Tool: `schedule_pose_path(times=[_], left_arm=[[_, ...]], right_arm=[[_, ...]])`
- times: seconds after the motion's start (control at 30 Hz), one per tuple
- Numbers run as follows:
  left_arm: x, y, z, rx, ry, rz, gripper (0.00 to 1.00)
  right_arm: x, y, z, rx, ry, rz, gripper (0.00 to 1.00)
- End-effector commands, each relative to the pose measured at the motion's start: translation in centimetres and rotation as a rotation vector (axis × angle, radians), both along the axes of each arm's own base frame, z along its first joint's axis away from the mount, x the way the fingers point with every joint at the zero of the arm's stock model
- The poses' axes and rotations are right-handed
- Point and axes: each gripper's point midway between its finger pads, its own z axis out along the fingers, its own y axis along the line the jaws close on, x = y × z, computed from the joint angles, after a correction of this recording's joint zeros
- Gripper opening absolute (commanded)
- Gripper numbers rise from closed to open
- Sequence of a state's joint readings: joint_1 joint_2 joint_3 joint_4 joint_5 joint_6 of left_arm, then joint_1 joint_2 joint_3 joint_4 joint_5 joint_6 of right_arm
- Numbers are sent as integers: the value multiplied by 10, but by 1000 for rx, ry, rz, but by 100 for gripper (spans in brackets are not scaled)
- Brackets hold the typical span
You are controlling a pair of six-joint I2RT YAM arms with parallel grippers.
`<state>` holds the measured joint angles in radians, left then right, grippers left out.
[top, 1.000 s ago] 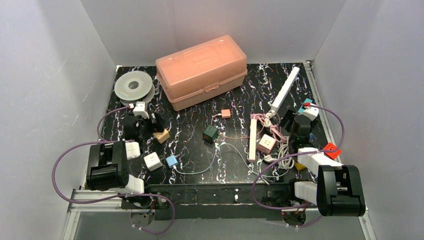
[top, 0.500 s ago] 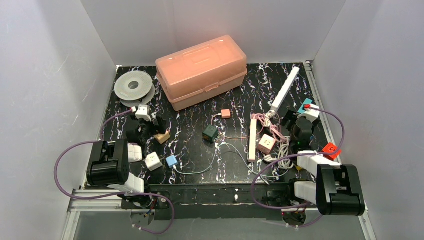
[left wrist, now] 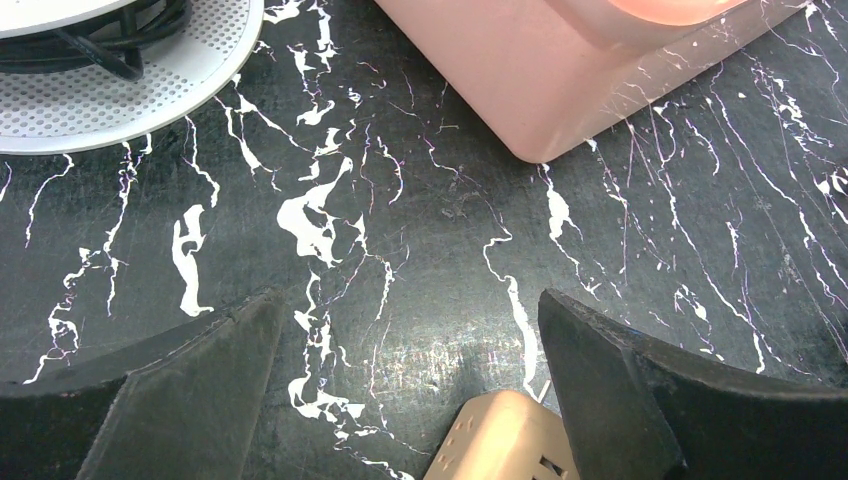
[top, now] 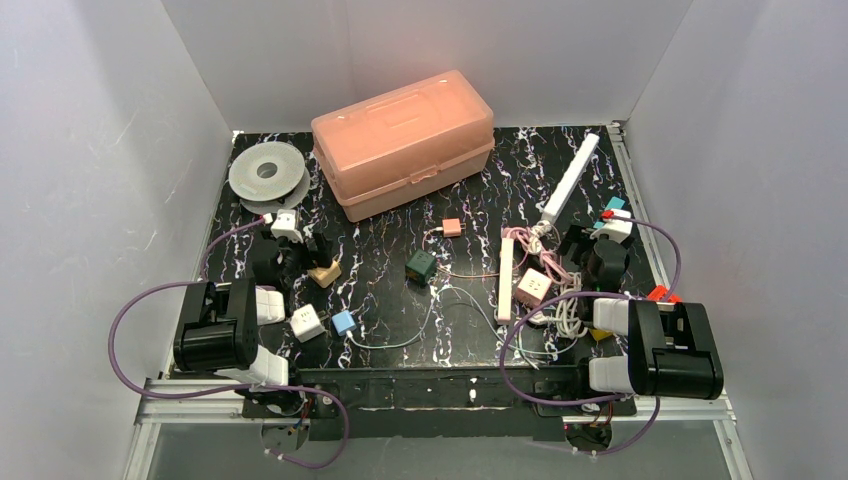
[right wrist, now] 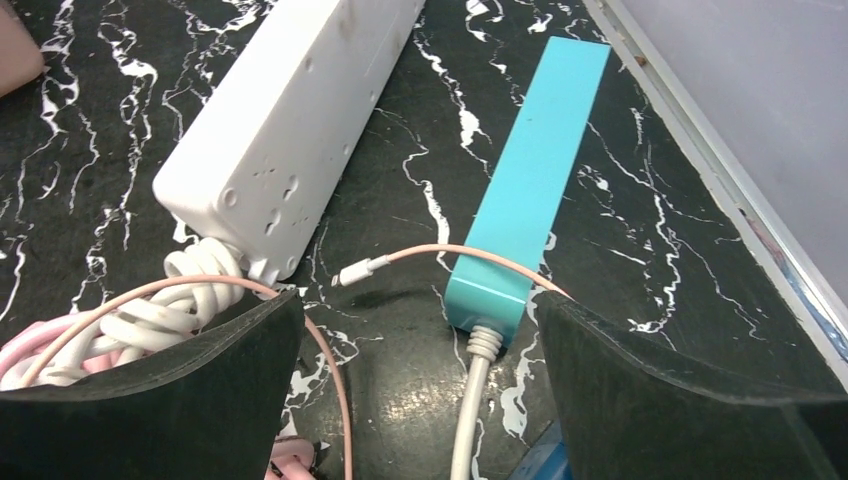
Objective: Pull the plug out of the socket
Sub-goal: Reset both arms
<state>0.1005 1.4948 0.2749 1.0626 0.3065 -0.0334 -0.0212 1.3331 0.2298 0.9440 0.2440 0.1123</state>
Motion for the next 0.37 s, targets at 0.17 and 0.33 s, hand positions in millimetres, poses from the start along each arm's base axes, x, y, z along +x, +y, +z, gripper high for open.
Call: schedule_pose_path(times=[0.17,0.33], left_arm=[[3,3,0,29,5,7,98],[3,3,-1,42,10,20,98]], right_arm=[[11,4,23,-9,-78,29,94],[11,3,24,-8,-78,28,95]])
